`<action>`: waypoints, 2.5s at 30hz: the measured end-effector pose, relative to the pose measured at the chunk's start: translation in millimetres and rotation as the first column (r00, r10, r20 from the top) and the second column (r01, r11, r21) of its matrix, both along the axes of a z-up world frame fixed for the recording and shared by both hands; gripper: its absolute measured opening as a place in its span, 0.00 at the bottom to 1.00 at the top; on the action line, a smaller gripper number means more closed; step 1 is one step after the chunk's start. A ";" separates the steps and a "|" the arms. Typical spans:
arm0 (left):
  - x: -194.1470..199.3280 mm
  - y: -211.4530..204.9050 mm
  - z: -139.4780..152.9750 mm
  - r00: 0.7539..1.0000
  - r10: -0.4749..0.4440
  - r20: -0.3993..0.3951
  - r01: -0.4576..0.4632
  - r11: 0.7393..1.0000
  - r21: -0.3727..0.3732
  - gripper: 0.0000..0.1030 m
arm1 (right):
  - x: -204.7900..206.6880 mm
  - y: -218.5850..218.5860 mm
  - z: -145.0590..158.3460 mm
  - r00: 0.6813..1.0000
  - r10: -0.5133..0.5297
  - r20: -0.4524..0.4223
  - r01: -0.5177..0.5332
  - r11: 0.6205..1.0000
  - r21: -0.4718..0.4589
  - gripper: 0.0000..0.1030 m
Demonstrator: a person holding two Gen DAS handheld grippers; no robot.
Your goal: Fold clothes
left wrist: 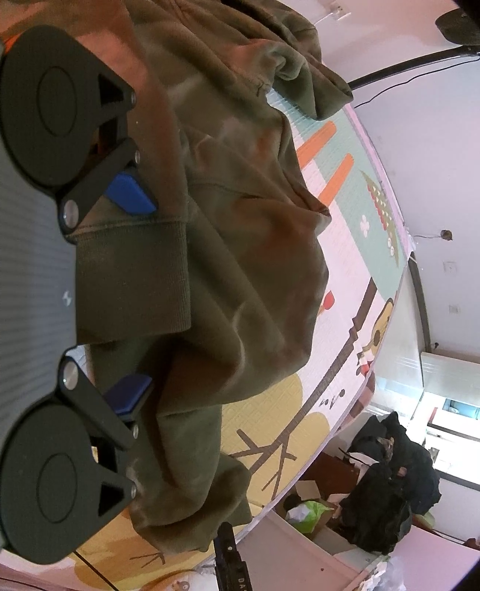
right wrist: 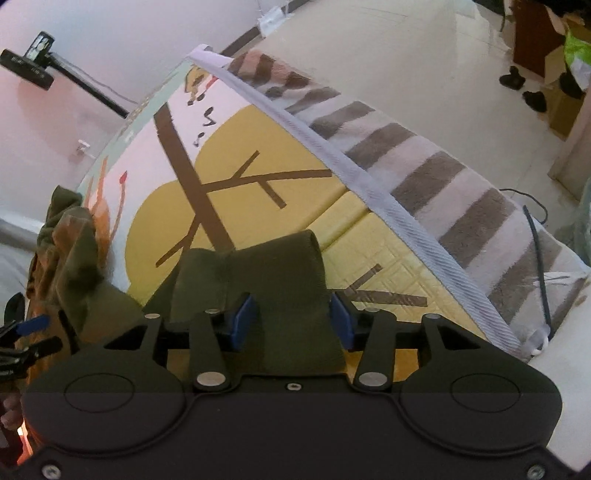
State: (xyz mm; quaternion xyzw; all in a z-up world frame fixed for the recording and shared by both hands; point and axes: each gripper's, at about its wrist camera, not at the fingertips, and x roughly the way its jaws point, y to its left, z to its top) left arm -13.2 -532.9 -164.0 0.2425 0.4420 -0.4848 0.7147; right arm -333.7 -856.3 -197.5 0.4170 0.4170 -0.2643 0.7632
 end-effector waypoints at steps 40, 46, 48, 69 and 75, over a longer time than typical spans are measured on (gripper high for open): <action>-3.7 -4.1 -8.1 1.000 -0.017 0.018 0.017 1.000 0.016 0.98 | -58.5 14.5 -12.4 0.946 -0.098 0.308 0.034 0.977 0.209 0.42; -4.5 -4.4 -9.2 1.000 -0.018 0.021 0.017 1.000 0.016 0.99 | -59.5 14.5 -4.9 0.904 -0.083 0.419 -0.013 0.975 0.222 0.42; -4.3 -4.4 -9.2 1.000 -0.017 0.019 0.017 1.000 0.015 0.99 | -59.0 14.4 -3.0 0.890 -0.079 0.449 -0.029 0.973 0.228 0.42; -5.8 -8.0 -11.2 0.999 -0.016 0.028 0.015 1.000 0.027 1.00 | -11.2 30.6 27.5 0.980 0.080 0.185 -0.060 0.992 -0.110 0.02; -4.5 -7.4 -10.6 1.000 -0.011 0.016 0.011 1.000 0.021 1.00 | -39.9 16.0 43.7 0.990 -0.067 0.121 0.091 0.973 -0.210 0.02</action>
